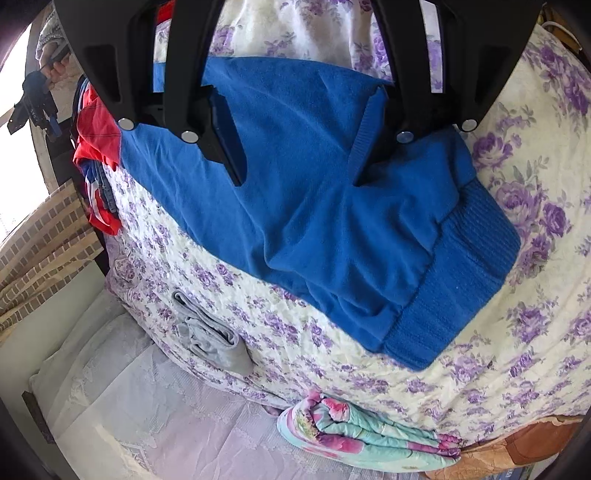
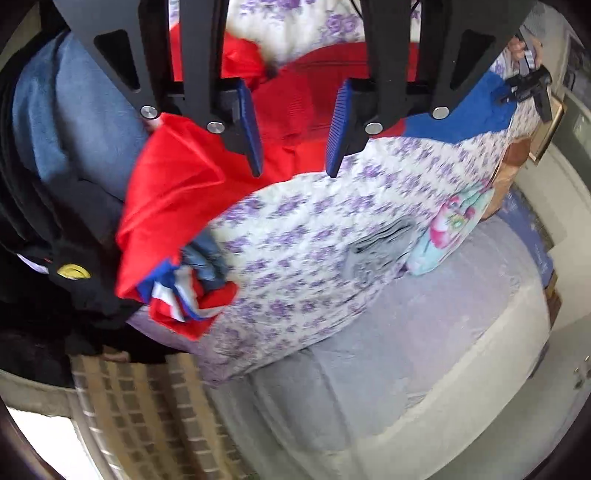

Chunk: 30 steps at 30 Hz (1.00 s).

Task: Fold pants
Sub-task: 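Spread the blue pants flat with the left gripper while the right releases the red leg, then grasp the blue pants leg with the right gripper and pull it straight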

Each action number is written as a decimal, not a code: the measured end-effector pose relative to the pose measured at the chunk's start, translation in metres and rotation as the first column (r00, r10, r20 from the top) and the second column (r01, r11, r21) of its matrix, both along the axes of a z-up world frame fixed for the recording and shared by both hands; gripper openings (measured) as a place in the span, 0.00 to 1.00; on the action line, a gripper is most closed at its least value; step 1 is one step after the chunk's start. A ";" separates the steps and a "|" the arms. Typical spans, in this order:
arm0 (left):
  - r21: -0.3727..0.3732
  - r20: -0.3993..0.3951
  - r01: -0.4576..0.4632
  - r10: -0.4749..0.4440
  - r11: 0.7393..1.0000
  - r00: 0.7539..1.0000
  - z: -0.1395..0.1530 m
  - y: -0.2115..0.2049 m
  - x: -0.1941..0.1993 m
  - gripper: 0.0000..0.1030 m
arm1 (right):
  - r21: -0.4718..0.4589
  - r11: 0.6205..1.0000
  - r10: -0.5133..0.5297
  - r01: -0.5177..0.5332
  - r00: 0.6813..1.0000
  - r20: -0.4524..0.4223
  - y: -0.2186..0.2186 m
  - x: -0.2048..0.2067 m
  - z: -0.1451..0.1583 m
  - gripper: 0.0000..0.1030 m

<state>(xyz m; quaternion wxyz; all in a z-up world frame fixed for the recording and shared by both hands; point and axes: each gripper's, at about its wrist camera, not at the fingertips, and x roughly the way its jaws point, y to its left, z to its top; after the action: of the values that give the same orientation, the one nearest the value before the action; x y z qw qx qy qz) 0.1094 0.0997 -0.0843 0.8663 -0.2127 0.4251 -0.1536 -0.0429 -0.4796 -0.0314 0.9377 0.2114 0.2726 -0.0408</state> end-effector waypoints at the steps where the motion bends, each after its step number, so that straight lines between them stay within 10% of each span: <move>1: 0.011 0.025 -0.002 0.001 1.000 1.000 0.006 -0.001 -0.003 0.54 | -0.038 0.998 0.055 -0.055 0.998 -0.012 0.018 0.008 0.000 0.29; 6: 0.101 0.091 0.018 -0.027 0.995 0.995 0.017 -0.012 -0.009 0.70 | -0.101 0.977 0.169 -0.186 0.973 -0.158 0.059 0.046 -0.040 0.29; 9: 0.153 0.002 0.005 -0.005 0.988 1.000 -0.011 -0.011 0.009 0.74 | 0.035 0.985 0.173 -0.170 0.942 -0.288 0.038 0.064 -0.092 0.15; 15: 0.142 0.078 0.000 -0.011 0.990 0.997 0.006 -0.013 -0.002 0.74 | 0.133 0.951 0.299 -0.279 0.940 -0.162 0.055 0.074 -0.032 0.21; 18: 0.115 0.120 0.009 -0.023 0.993 0.993 0.014 -0.014 -0.008 0.74 | 0.192 0.878 0.459 -0.438 0.885 -0.082 0.086 0.114 -0.006 0.47; 25: 0.142 0.089 0.038 -0.051 0.989 0.995 0.002 -0.032 -0.005 0.74 | 0.313 0.711 0.695 -0.629 0.694 -0.185 0.194 0.251 -0.024 0.49; 30: 0.203 0.079 0.051 -0.069 0.978 0.995 -0.004 -0.048 -0.004 0.74 | 0.354 0.658 0.752 -0.664 0.594 -0.285 0.263 0.308 -0.058 0.49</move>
<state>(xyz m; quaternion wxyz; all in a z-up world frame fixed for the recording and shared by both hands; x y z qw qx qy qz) 0.1055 0.0518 -0.0887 0.8957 -0.1043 0.4072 -0.1448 0.2655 -0.2171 -0.0889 0.7685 0.1692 0.5256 0.3233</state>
